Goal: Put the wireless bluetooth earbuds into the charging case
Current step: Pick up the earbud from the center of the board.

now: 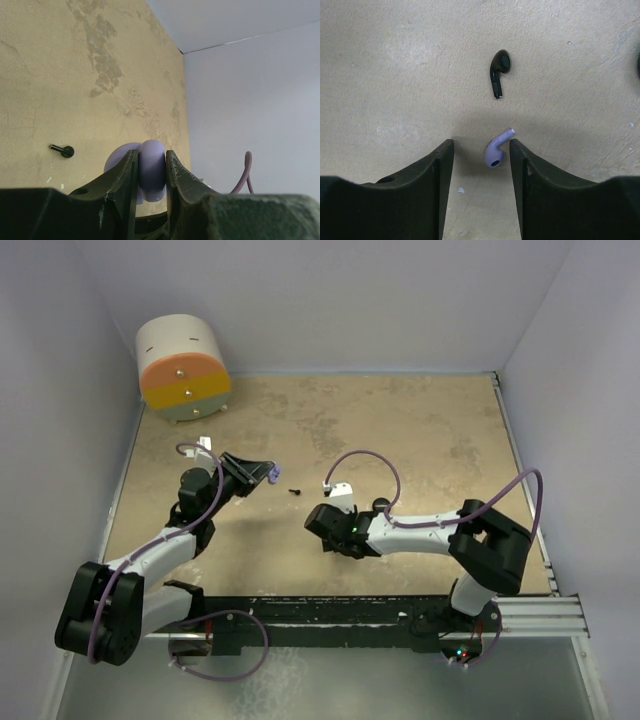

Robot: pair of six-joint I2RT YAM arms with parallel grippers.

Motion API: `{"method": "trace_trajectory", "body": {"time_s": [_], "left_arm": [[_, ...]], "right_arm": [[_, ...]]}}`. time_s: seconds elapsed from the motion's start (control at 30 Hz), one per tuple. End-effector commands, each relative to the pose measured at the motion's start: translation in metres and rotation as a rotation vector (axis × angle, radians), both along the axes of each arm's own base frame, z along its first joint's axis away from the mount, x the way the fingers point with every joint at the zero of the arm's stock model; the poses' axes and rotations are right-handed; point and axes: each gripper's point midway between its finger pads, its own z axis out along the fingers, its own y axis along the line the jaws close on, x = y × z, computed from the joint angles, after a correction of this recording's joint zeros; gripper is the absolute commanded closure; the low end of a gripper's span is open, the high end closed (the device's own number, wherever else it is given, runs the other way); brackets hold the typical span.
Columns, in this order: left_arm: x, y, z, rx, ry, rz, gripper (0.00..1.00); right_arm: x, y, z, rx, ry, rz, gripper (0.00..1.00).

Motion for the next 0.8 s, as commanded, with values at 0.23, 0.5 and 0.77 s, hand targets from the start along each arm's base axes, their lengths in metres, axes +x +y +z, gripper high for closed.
{"method": "trace_trajectory", "body": {"time_s": [0.23,0.5,0.77], "left_arm": [[0.0025,0.0045,0.013,0.003,-0.064,0.016,1.0],[0.0021,0.0046,0.0125,0.003,-0.064,0.016,1.0],[0.0024,0.0045,0.0131,0.002,-0.065,0.016,1.0]], "right_arm": [[0.0,-0.0224,-0.0083,-0.101,0.015,-0.022,0.54],[-0.0027,-0.0296,-0.0071,-0.119,0.021,-0.034,0.54],[-0.0069,-0.0315,-0.01,-0.118,0.038,-0.028,0.56]]}}
